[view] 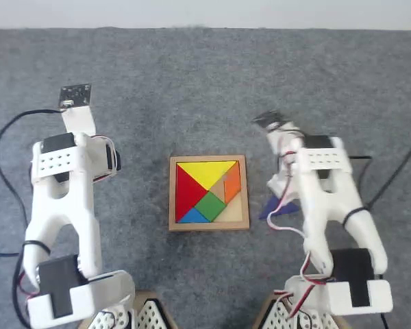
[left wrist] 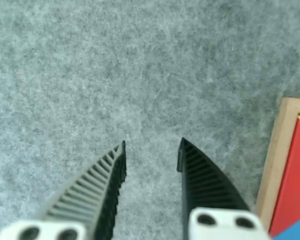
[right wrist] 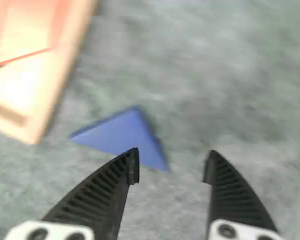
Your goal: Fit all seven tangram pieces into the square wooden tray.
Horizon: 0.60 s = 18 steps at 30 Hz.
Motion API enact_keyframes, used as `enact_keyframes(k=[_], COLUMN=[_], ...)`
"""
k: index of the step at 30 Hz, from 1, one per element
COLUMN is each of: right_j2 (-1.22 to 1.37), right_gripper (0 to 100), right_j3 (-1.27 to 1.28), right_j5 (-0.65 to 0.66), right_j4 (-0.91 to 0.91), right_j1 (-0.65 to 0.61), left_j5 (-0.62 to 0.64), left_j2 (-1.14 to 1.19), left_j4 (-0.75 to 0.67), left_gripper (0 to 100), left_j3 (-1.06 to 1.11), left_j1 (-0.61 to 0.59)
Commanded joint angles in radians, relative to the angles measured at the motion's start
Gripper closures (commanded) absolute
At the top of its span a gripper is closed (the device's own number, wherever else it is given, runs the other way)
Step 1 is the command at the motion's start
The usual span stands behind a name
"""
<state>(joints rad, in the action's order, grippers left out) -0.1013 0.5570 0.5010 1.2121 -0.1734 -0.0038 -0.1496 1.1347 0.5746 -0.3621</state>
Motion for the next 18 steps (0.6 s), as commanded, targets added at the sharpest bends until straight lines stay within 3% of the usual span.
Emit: enact_keyframes(k=[1, 8, 16, 18], right_j2=[-0.004, -0.005, -0.004, -0.004], right_gripper=[74.2, 74.2, 75.8, 78.8], right_j3=[-0.044, -0.003, 0.012, 0.028], right_j5=[-0.04, -0.068, -0.052, -0.046], right_j4=[-0.013, -0.107, -0.105, -0.105], right_j1=[-0.044, -0.136, 0.156, 0.179], left_j5=[0.008, 0.071, 0.069, 0.069], left_j2=[-0.029, -0.026, -0.021, -0.02], left_j4=[0.006, 0.0, 0.0, -0.012], left_gripper=[83, 83, 83, 83], left_j3=[-0.002, 0.001, 0.002, 0.002], left_j1=[0.003, 0.008, 0.008, 0.008])
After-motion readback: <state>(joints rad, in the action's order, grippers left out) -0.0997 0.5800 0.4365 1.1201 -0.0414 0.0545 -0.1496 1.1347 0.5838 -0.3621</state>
